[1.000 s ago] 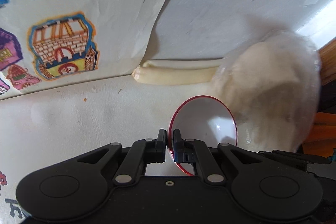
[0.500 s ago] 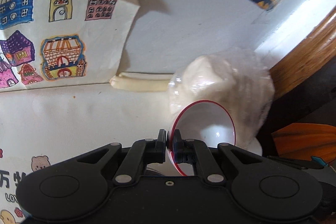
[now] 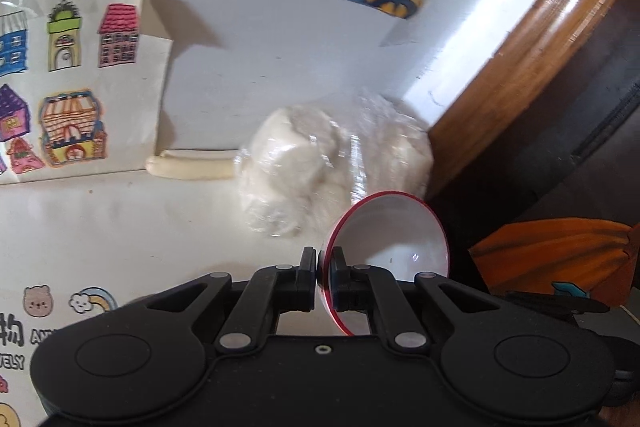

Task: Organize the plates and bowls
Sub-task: 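Lift the white bowl with both tools and carry it over the small steel bowl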

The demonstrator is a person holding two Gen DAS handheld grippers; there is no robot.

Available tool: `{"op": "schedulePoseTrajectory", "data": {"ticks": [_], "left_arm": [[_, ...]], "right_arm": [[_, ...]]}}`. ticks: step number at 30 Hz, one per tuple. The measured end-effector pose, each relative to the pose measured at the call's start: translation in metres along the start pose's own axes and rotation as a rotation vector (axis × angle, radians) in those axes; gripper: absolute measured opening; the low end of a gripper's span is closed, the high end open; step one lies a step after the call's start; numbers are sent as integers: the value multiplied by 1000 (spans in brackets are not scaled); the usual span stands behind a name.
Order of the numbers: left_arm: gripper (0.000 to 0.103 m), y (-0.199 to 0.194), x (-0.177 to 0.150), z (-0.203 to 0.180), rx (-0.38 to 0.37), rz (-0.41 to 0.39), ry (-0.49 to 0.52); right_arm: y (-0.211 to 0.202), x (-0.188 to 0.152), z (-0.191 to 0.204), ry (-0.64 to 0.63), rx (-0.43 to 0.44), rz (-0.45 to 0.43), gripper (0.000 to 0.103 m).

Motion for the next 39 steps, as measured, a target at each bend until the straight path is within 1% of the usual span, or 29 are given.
{"op": "schedulePoseTrajectory", "data": {"ticks": [6, 14, 19, 27, 33, 39], "left_arm": [[6, -2, -10, -20, -45, 6, 39], [6, 2, -36, -38, -81, 53, 72], [6, 2, -45, -43, -97, 76, 86], [7, 5, -55, -48, -111, 122, 100], [7, 11, -69, -51, -114, 185, 117], [11, 16, -82, -51, -117, 243, 135]], "right_arm": [[-25, -10, -7, -17, -14, -26, 21], [-49, -30, -16, -36, -40, -10, 21], [-60, -40, -19, -28, -45, -6, 21], [-68, -48, -22, -23, -47, 18, 21], [-70, -55, -26, -11, -49, 54, 21], [-69, -64, -34, 43, -41, 87, 21]]}}
Point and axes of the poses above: each gripper's, at about its wrist camera, not at the fingertips, and y roughly the way its jaws point, z to its left, x to its top, the point moved 4 cm from there along y, roughly the way its jaws point, and after that the axes turned 3 degrees about -z, right-handed, at the moved point
